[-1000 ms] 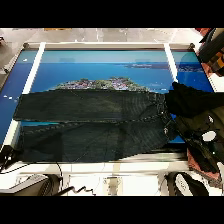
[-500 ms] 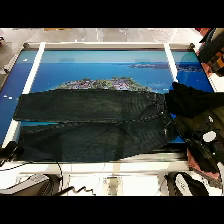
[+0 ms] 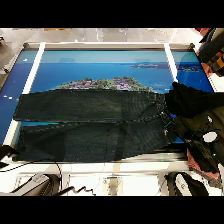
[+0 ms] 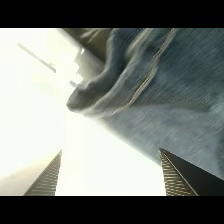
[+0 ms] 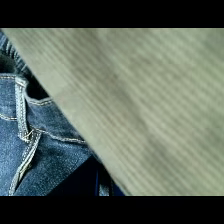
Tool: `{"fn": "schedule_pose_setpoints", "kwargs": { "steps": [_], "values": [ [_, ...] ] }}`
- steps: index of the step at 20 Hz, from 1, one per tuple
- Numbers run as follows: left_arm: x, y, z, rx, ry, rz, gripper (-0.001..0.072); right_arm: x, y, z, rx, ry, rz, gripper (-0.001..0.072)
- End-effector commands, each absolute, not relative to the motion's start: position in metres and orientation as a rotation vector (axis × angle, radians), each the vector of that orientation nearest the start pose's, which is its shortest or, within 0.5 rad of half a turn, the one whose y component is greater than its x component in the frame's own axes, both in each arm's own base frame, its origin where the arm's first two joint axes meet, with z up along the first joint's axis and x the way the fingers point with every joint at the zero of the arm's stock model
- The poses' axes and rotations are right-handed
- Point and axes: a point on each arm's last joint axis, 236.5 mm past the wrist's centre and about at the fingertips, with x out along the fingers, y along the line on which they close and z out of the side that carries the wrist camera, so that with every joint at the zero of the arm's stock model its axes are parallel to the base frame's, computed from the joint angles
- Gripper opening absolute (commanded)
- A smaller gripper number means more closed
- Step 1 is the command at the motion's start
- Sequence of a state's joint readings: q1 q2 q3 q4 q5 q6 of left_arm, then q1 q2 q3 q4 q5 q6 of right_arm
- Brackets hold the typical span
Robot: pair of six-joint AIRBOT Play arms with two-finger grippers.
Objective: Fold the clothes and pants, and hang the long-sleeved shirts on hangers.
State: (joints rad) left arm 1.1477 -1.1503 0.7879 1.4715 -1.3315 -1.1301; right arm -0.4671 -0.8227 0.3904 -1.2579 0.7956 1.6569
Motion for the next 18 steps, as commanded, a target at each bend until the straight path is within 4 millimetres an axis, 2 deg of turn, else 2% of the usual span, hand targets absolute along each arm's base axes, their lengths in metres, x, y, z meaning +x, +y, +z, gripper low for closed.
{"fn": "schedule_pose_setpoints", "kwargs": {
  "steps": [1, 4, 8, 9, 11, 14, 15, 16, 18],
  "values": [
    [0.102, 0.207, -0.074, -0.64, 1.553, 0.468, 0.0556, 0.247, -0.066, -0.084, 0.679, 1.107, -0.39, 0.0032],
    [0.117, 0.221, -0.083, -0.604, 1.468, 0.494, 0.0555, 0.247, -0.066, -0.084, 0.68, 1.107, -0.39, 0.0032],
    [0.126, 0.235, -0.097, -0.577, 1.44, 0.5, 0.0555, 0.247, -0.066, -0.084, 0.681, 1.108, -0.39, 0.0033],
    [0.13, 0.232, -0.1, -0.573, 1.438, 0.46, 0.0553, 0.247, -0.066, -0.084, 0.681, 1.108, -0.39, 0.0032],
    [0.141, 0.225, -0.104, -0.588, 1.411, 0.397, 0.0488, 0.247, -0.065, -0.084, 0.683, 1.109, -0.39, 0.0032],
    [0.148, 0.222, -0.105, -0.549, 1.397, 0.325, 0.047, 0.243, -0.062, -0.086, 0.688, 1.129, -0.384, 0.0032],
    [0.148, 0.222, -0.105, -0.544, 1.399, 0.319, 0.0379, 0.242, -0.061, -0.086, 0.689, 1.136, -0.382, 0.0032],
    [0.148, 0.22, -0.105, -0.548, 1.403, 0.314, 0.0225, 0.241, -0.06, -0.086, 0.689, 1.141, -0.381, 0.0032],
    [0.144, 0.215, -0.106, -0.557, 1.426, 0.293, 0.002, 0.239, -0.062, -0.087, 0.676, 1.148, -0.384, 0.0032]
  ]
}}
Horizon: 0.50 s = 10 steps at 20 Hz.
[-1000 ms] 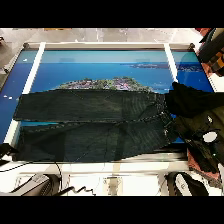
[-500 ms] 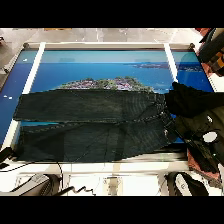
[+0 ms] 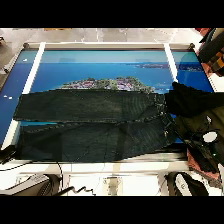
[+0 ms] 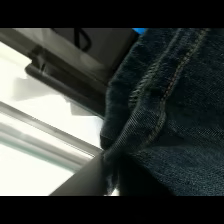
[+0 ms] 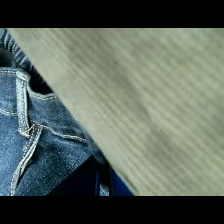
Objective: Fold the clothes and pants, and hang the long-sleeved shirts on hangers.
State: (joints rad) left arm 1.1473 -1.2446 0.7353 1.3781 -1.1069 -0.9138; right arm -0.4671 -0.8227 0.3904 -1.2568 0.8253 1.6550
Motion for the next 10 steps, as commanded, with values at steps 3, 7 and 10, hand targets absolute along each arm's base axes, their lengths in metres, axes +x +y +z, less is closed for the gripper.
{"fn": "schedule_pose_setpoints", "kwargs": {
  "steps": [3, 7, 10],
  "values": [
    [0.123, 0.199, -0.104, -0.539, 1.533, 0.208, 0.0016, 0.238, -0.065, -0.084, 0.652, 1.14, -0.387, 0.0032],
    [0.139, 0.166, -0.082, -0.537, 1.482, -0.063, 0.0014, 0.238, -0.061, -0.052, 0.624, 1.058, -0.361, 0.0032],
    [0.206, 0.165, -0.049, -0.63, 1.199, -0.093, 0.0014, 0.242, -0.062, 0.0, 0.571, 0.939, -0.333, 0.0032]
  ]
}}
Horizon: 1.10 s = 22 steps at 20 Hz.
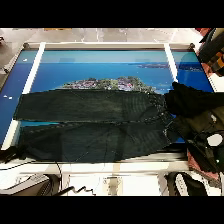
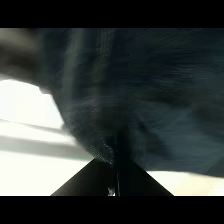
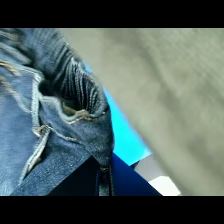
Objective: Fold the clothes and pants, and hang the long-sleeved shirts on hangers.
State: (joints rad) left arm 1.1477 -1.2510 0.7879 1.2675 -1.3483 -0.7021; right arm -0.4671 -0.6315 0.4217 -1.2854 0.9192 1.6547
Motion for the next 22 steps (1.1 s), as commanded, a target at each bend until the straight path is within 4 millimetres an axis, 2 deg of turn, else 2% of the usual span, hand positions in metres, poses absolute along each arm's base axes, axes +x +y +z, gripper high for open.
{"fn": "schedule_pose_setpoints", "kwargs": {
  "steps": [1, 2, 4, 6, 8, 11, 13, 16, 17, 19, 22],
  "values": [
    [0.231, 0.164, -0.03, -0.653, 1.082, -0.125, 0.0014, 0.246, -0.064, 0.021, 0.547, 0.878, -0.33, 0.0032],
    [0.257, 0.165, -0.005, -0.675, 0.947, -0.157, 0.0014, 0.249, -0.066, 0.041, 0.528, 0.82, -0.326, 0.0032],
    [0.297, 0.174, 0.045, -0.721, 0.708, -0.183, 0.0015, 0.253, -0.068, 0.076, 0.497, 0.727, -0.318, 0.0032],
    [0.313, 0.193, 0.08, -0.759, 0.552, -0.162, 0.0015, 0.255, -0.069, 0.096, 0.483, 0.687, -0.313, 0.0032],
    [0.311, 0.212, 0.097, -0.852, 0.472, -0.107, 0.0015, 0.251, -0.065, 0.105, 0.478, 0.698, -0.303, 0.0032],
    [0.296, 0.232, 0.103, -0.95, 0.432, -0.022, 0.0015, 0.24, -0.056, 0.118, 0.471, 0.745, -0.281, 0.0032],
    [0.29, 0.239, 0.108, -0.938, 0.415, 0.006, 0.0014, 0.234, -0.051, 0.135, 0.459, 0.75, -0.269, 0.0032],
    [0.293, 0.243, 0.111, -0.913, 0.404, 0.039, 0.0014, 0.24, -0.051, 0.16, 0.454, 0.685, -0.258, 0.0032],
    [0.298, 0.247, 0.109, -0.923, 0.403, 0.064, 0.0013, 0.244, -0.054, 0.159, 0.464, 0.672, -0.265, 0.0032],
    [0.312, 0.256, 0.099, -0.937, 0.412, 0.143, 0.0013, 0.261, -0.059, 0.143, 0.549, 0.681, -0.282, 0.0032],
    [0.345, 0.269, 0.089, -0.915, 0.391, 0.274, 0.0012, 0.313, -0.072, 0.114, 0.704, 0.637, -0.28, 0.0032]
  ]
}}
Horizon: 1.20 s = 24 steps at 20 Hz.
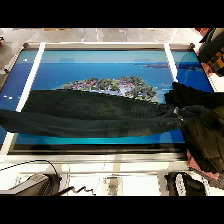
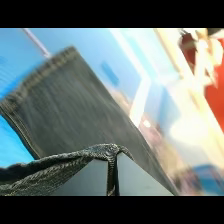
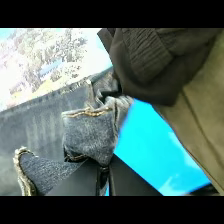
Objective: Fold the clothes and pants, and hang the long-sleeved shirts on hangers.
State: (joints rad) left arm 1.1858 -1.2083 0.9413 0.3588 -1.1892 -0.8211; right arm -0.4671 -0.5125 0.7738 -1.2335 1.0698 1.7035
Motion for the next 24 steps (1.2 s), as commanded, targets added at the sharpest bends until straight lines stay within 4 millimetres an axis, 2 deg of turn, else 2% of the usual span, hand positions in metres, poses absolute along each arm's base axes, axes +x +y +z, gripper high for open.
{"fn": "schedule_pose_setpoints", "kwargs": {
  "steps": [1, 3, 5, 8, 11, 13, 14, 15, 16, 19, 21, 22, 23, 24],
  "values": [
    [0.361, 0.268, 0.087, -0.89, 0.384, 0.297, 0.0012, 0.331, -0.08, 0.103, 0.767, 0.629, -0.296, 0.0032],
    [0.392, 0.26, 0.078, -0.838, 0.378, 0.332, 0.0012, 0.365, -0.088, 0.078, 0.94, 0.613, -0.313, 0.0032],
    [0.42, 0.264, 0.071, -0.845, 0.32, 0.414, 0.0013, 0.4, -0.092, 0.056, 1.12, 0.564, -0.333, 0.0032],
    [0.448, 0.264, 0.047, -0.853, 0.299, 0.502, 0.0013, 0.432, -0.095, 0.021, 1.139, 0.522, -0.393, 0.0032],
    [0.491, 0.246, 0.029, -0.843, 0.348, 0.438, 0.0014, 0.462, -0.083, 0.014, 1.108, 0.478, -0.388, 0.0032],
    [0.516, 0.237, 0.021, -0.836, 0.366, 0.404, 0.002, 0.481, -0.088, 0.02, 1.073, 0.416, -0.395, 0.0032],
    [0.524, 0.233, 0.019, -0.829, 0.373, 0.387, 0.019, 0.489, -0.092, 0.024, 1.048, 0.387, -0.398, 0.0127],
    [0.529, 0.231, 0.021, -0.811, 0.374, 0.372, 0.0705, 0.494, -0.095, 0.027, 1.031, 0.379, -0.395, 0.0513],
    [0.531, 0.229, 0.026, -0.795, 0.372, 0.355, 0.071, 0.498, -0.093, 0.031, 0.98, 0.39, -0.373, 0.0677],
    [0.521, 0.237, 0.06, -0.745, 0.339, 0.305, 0.0707, 0.502, -0.082, 0.048, 0.826, 0.446, -0.29, 0.0682],
    [0.5, 0.247, 0.082, -0.699, 0.344, 0.271, 0.0704, 0.502, -0.073, 0.06, 0.765, 0.482, -0.242, 0.0682],
    [0.484, 0.249, 0.085, -0.662, 0.391, 0.245, 0.0684, 0.501, -0.069, 0.064, 0.742, 0.498, -0.222, 0.0682],
    [0.461, 0.253, 0.077, -0.649, 0.475, 0.245, 0.0614, 0.5, -0.064, 0.066, 0.726, 0.517, -0.203, 0.0682],
    [0.433, 0.259, 0.06, -0.66, 0.583, 0.27, 0.0583, 0.498, -0.059, 0.068, 0.707, 0.542, -0.181, 0.0682]
  ]
}}
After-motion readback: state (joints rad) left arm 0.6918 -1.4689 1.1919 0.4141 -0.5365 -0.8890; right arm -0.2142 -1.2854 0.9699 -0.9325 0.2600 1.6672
